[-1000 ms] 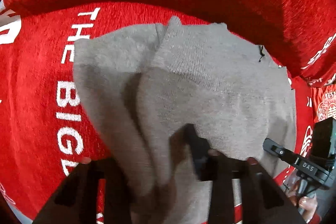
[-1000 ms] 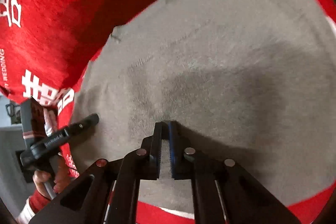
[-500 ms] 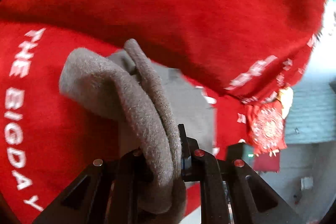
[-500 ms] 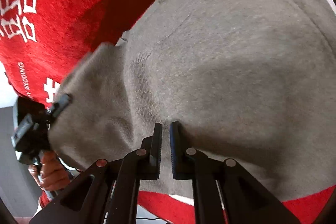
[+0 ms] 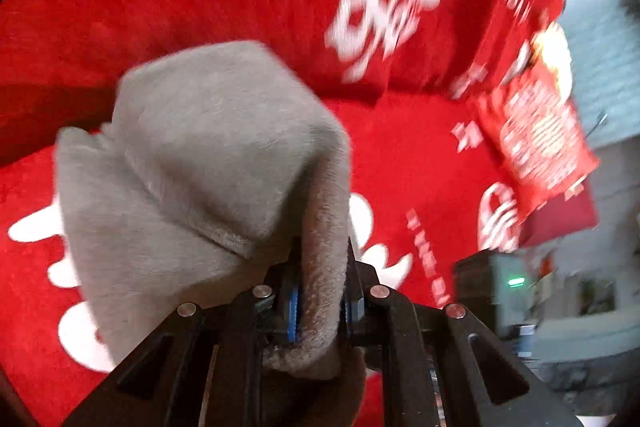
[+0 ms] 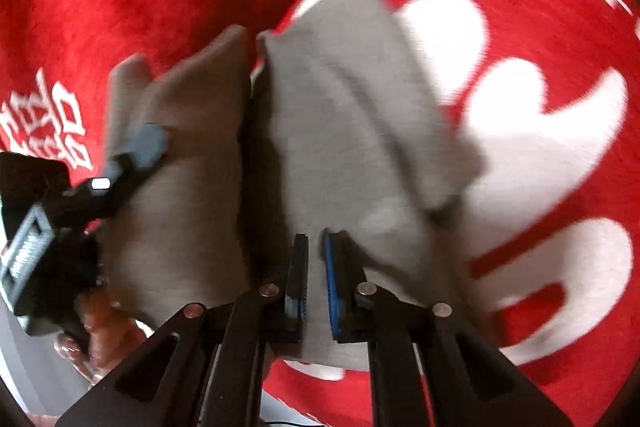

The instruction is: Fold small clothes

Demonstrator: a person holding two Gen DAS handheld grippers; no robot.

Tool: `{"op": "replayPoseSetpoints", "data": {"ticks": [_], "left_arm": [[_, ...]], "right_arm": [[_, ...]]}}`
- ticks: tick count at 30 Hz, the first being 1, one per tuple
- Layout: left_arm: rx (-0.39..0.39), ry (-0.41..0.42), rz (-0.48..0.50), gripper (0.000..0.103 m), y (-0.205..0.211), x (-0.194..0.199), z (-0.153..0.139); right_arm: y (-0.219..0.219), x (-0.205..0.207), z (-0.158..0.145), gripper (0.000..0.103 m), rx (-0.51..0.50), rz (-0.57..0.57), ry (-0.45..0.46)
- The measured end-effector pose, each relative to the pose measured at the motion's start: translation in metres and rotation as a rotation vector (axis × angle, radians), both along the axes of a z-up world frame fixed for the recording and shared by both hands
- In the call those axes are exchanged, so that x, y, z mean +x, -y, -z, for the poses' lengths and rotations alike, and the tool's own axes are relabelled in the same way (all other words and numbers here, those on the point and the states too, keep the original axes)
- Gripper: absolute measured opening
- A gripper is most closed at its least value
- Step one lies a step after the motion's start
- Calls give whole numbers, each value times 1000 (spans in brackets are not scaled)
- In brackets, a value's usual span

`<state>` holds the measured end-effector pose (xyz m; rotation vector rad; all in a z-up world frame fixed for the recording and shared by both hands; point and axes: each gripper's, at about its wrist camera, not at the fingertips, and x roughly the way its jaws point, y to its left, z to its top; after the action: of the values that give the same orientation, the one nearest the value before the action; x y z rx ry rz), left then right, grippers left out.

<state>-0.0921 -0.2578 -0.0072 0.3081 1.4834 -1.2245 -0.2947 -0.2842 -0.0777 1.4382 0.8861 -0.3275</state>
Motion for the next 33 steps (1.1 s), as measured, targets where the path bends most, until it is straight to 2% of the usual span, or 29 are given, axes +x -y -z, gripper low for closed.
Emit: {"op": "replayPoseSetpoints", "data": {"ticks": [4, 7, 10, 12, 13, 14, 17, 19, 21, 24, 29, 33], "left_arm": [[75, 51, 28, 17, 9, -21, 22], [94, 87, 40, 18, 19, -31, 20], [85, 116, 55, 52, 23, -35, 11], [70, 201, 42, 90, 21, -34, -4], [66, 242, 37, 92, 19, -34, -8], [57, 268, 36, 92, 15, -31, -13], [46, 269, 21, 92, 5, -21, -25], [33, 270, -8, 92, -5, -11, -33], [24, 282, -62, 92, -22, 6, -44], [50, 337, -151, 92, -52, 32, -51], [196, 388, -240, 92, -96, 67, -29], [283, 381, -271, 92, -124, 72, -3]], "right_arm": [[9, -19, 11, 12, 62, 47, 47], [18, -33, 15, 12, 83, 65, 64], [24, -42, 18, 12, 103, 88, 78], [28, -47, 19, 13, 116, 103, 88], [29, -49, 19, 13, 123, 111, 91], [29, -52, 21, 13, 127, 117, 92], [36, -64, 20, 13, 129, 132, 89], [40, -72, 18, 23, 139, 155, 103], [40, -75, 25, 46, 166, 187, 146], [48, -82, 25, 65, 198, 238, 210], [68, -83, 26, 66, 249, 290, 272], [73, -61, 29, 65, 239, 167, 193]]}}
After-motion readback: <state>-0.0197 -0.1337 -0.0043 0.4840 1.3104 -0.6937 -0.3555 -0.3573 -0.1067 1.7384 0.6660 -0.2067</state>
